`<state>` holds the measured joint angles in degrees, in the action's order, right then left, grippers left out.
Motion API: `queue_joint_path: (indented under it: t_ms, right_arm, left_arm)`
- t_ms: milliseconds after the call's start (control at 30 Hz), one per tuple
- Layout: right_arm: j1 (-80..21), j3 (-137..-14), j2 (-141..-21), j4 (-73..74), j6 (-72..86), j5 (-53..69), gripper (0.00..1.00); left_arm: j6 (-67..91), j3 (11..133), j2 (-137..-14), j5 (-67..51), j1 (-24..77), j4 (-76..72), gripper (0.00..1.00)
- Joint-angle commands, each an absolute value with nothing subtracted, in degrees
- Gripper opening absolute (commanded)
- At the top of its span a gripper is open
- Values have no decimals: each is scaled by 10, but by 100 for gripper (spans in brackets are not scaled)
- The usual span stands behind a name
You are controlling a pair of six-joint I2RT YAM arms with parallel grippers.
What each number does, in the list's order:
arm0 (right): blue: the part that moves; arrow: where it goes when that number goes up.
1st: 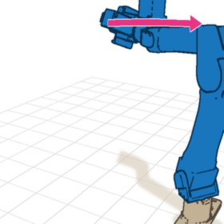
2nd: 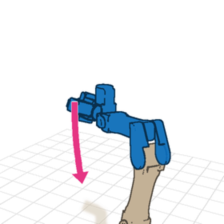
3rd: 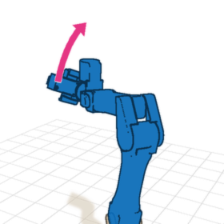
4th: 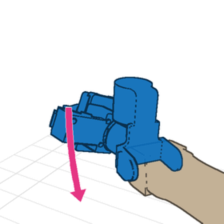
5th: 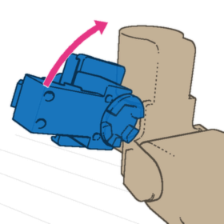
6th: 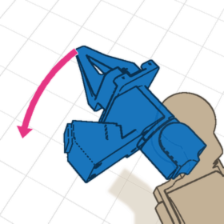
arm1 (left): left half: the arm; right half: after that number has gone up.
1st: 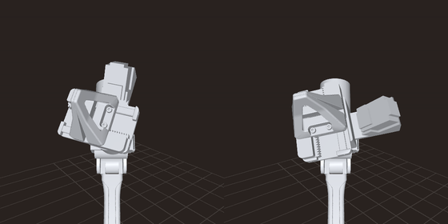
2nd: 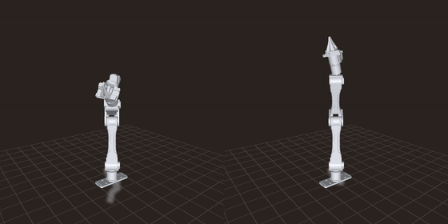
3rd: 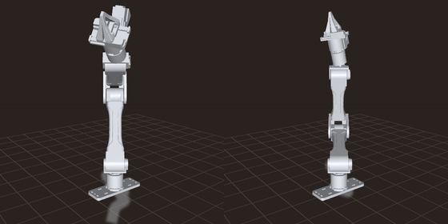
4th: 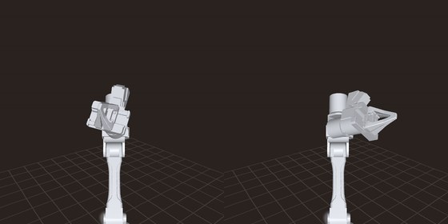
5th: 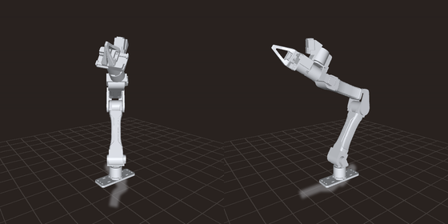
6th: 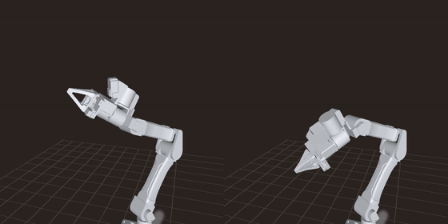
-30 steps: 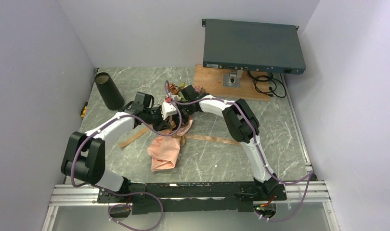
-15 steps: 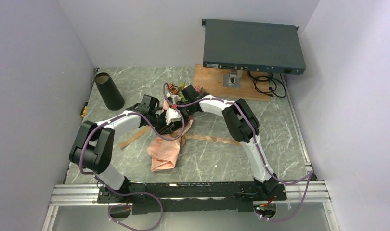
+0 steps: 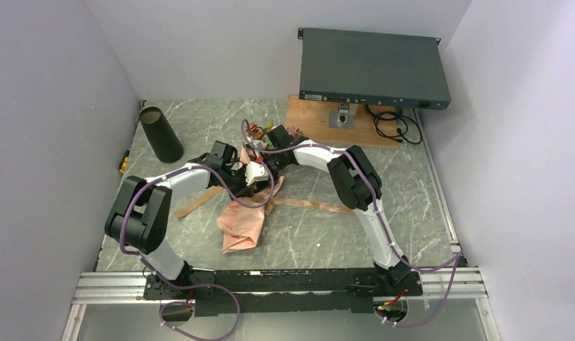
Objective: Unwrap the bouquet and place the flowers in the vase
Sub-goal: Untie the ribbon from the wrapping paper.
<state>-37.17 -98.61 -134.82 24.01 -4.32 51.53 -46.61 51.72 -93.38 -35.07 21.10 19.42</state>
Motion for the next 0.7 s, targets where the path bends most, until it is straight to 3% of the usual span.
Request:
queue_joint_path:
  t_ms: [0, 667]
  right_arm:
    - [-355, -960, -1399, 303, -102, 376, 0]
    - [-353, -937, -1393, 299, -121, 362, 0]
  left_arm:
    - [-431, 535, -929, -335, 205, 217, 0]
    - [-58, 554, -871, -360, 109, 114, 0]
